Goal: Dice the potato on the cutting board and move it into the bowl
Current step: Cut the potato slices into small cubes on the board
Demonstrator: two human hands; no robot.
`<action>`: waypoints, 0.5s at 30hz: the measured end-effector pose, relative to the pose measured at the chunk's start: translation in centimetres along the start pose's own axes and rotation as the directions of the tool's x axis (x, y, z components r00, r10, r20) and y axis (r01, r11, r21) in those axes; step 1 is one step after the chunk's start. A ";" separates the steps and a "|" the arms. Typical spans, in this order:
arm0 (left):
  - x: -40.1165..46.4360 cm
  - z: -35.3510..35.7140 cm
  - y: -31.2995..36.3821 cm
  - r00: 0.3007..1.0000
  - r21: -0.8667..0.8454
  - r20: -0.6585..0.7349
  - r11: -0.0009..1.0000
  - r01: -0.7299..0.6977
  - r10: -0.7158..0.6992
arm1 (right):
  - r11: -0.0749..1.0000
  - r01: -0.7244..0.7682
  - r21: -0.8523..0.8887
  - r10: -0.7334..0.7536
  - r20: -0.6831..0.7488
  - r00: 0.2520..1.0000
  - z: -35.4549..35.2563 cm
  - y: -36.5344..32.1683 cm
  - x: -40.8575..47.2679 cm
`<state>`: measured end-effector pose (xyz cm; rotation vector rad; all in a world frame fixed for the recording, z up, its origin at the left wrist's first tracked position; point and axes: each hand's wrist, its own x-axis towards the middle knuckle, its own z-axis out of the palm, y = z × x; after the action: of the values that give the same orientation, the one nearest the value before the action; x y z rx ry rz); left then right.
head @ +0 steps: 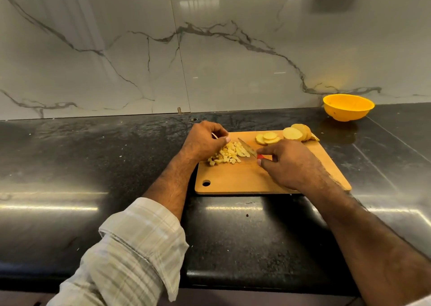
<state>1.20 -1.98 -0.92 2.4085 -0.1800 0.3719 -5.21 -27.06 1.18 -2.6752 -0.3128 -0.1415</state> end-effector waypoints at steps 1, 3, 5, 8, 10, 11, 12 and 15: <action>-0.1 0.0 0.1 1.000 0.007 -0.008 1.000 -0.006 0.006 | 1.000 0.001 0.011 0.000 -0.032 0.999 -0.3 0.2 0.0; -0.1 -0.1 0.3 1.000 0.016 -0.025 1.000 -0.019 0.019 | 1.000 0.002 0.026 0.000 -0.084 0.996 -0.7 0.9 -0.1; -0.2 -0.1 0.5 0.999 0.019 -0.031 0.999 -0.034 0.035 | 0.999 0.008 0.047 -0.002 -0.133 0.991 -0.9 1.7 -0.1; -0.3 0.4 1.2 0.991 0.080 -0.069 0.990 -0.112 0.118 | 0.997 -0.011 0.075 0.028 -0.228 0.973 -1.2 2.6 0.2; -0.7 1.3 2.6 0.981 0.173 -0.080 0.972 -0.162 0.178 | 0.997 -0.044 0.071 0.062 -0.269 0.961 -1.5 3.1 0.3; -1.0 1.8 3.6 0.975 0.213 -0.069 0.958 -0.192 0.210 | 0.996 -0.059 0.065 0.075 -0.287 0.955 -1.6 3.4 0.4; -1.4 2.4 4.6 0.968 0.239 -0.045 0.944 -0.228 0.246 | 0.995 -0.075 0.063 0.091 -0.308 0.947 -1.8 3.6 0.3; -2.6 4.6 7.4 0.955 0.226 0.088 0.927 -0.298 0.285 | 0.990 -0.132 0.055 0.143 -0.369 0.918 -2.0 3.8 0.1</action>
<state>-1.94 -10.45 -0.52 2.6343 -0.5515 0.4872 -4.27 -31.28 1.38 -2.5597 -0.0054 -0.5878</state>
